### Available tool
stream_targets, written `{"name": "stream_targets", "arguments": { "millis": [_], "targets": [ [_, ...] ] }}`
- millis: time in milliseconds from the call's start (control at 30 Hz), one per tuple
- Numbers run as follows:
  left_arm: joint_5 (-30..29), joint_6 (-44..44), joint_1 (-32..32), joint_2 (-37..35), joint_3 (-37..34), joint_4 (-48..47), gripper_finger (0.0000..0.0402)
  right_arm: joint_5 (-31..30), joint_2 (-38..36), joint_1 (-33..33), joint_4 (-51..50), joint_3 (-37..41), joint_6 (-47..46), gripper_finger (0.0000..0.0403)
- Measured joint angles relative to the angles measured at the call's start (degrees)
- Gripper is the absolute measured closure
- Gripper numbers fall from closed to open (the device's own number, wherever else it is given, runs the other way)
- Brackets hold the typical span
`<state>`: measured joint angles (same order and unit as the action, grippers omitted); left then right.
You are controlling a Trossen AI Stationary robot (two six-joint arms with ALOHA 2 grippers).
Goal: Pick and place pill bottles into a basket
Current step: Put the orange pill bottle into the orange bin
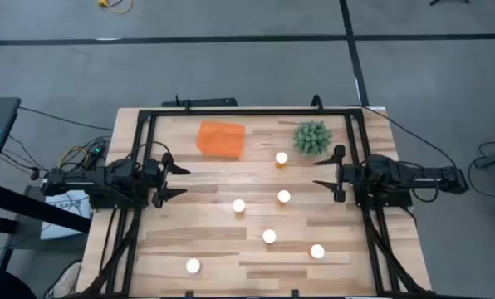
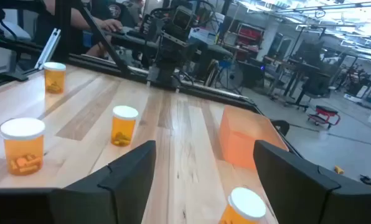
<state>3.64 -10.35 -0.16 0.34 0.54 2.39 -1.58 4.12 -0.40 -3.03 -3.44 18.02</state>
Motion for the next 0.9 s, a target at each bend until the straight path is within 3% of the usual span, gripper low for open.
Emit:
{"name": "stream_targets", "arguments": {
  "millis": [500,900],
  "targets": [
    [-5.2,0.4,-1.0,1.8,1.3,-2.3,0.0093,0.0,0.0,0.0,0.0,0.0,0.0,0.0138],
    [-7.1,-2.7,-5.5,16.3,1.4,1.8,0.0093,0.0,0.0,0.0,0.0,0.0,0.0,0.0138]
  ]
}}
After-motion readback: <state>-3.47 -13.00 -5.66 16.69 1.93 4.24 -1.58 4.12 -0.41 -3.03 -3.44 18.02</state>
